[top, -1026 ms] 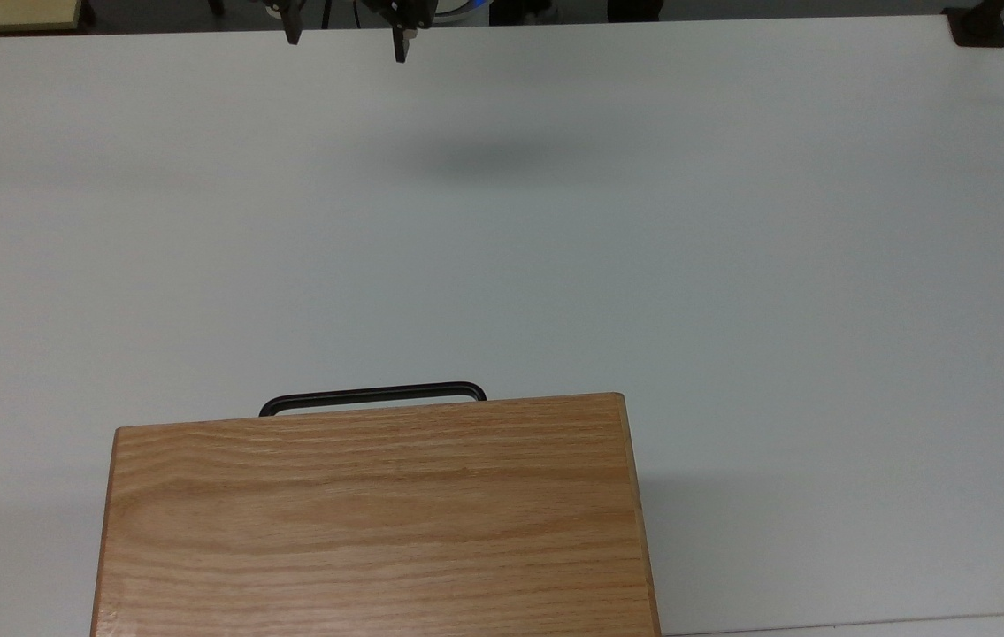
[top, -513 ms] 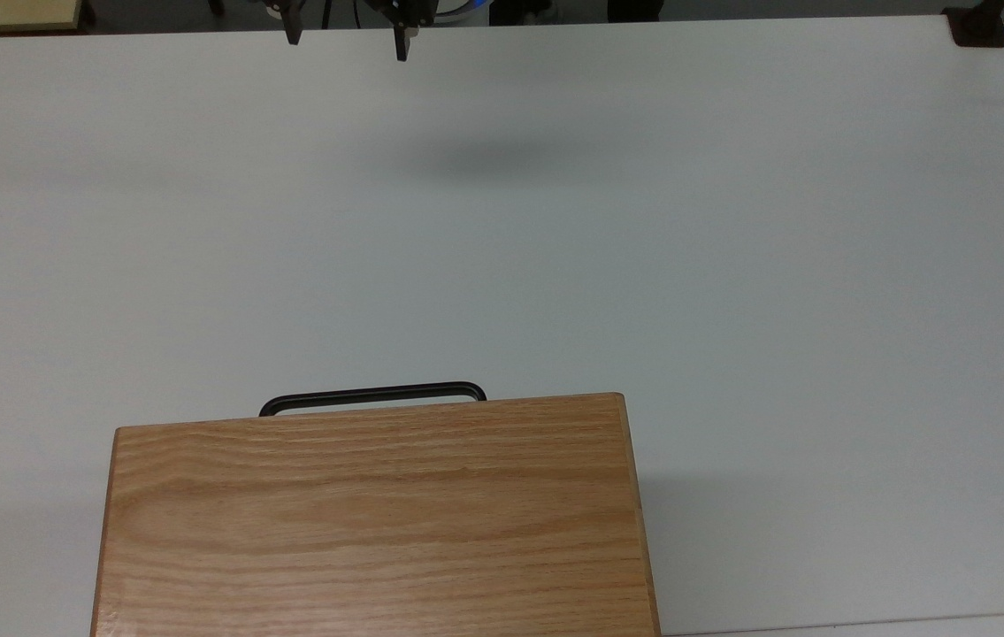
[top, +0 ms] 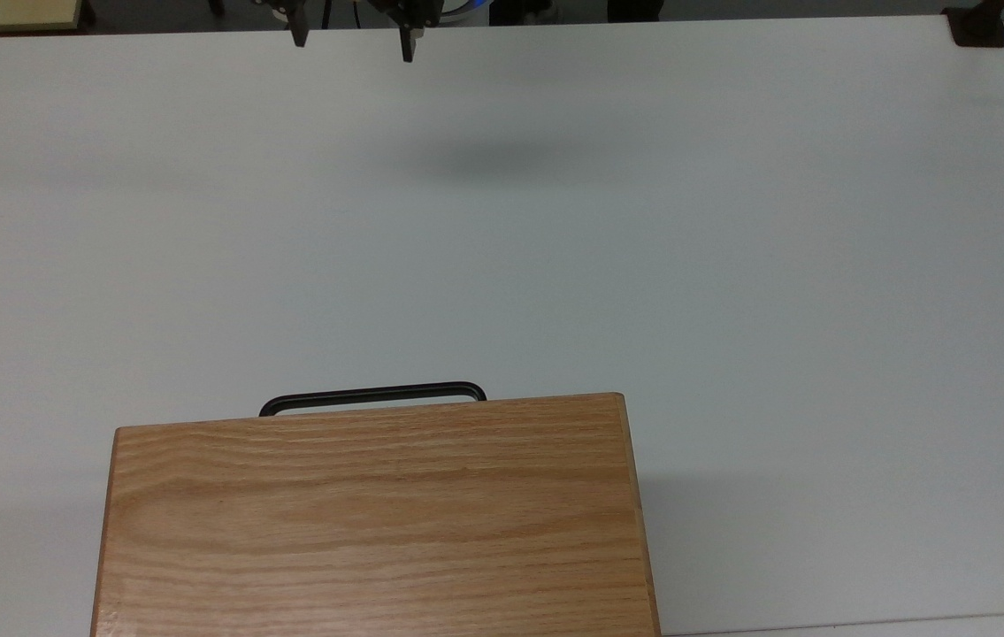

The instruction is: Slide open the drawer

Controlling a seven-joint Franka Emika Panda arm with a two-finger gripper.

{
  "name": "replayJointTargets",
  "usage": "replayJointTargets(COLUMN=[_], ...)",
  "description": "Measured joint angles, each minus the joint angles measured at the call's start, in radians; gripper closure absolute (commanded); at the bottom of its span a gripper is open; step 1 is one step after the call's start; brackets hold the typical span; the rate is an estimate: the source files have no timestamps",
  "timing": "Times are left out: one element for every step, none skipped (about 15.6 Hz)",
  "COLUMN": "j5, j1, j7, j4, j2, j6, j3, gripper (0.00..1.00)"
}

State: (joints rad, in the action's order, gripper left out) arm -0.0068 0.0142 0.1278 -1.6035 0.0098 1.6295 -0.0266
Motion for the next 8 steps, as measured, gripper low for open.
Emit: replayJointTargets(j5=[0.018,0.035,0.048,0.064,0.081,0.093,0.102,0.107], j1=[0.000,0.000,0.000,0.000,0.001,0.001,0.001,0.001], j7=[0.025,0.061,0.105,0.161,0.230,0.307,0.390,0.475], j4=[0.000,0.000,0.000,-0.001,-0.001,-0.002,-0.002,-0.003], j2=[0.002,0.004,0.009,0.015,0.026,0.041,0.060,0.081], j6=[0.000,0.001,0.012,0.037,0.072,0.117,0.170,0.227], j3=[0.000,0.000,0.000,0.000,0.000,0.000,0.001,0.001], gripper=[0.04,0.05,0.07,0.07,0.07,0.07,0.07,0.08])
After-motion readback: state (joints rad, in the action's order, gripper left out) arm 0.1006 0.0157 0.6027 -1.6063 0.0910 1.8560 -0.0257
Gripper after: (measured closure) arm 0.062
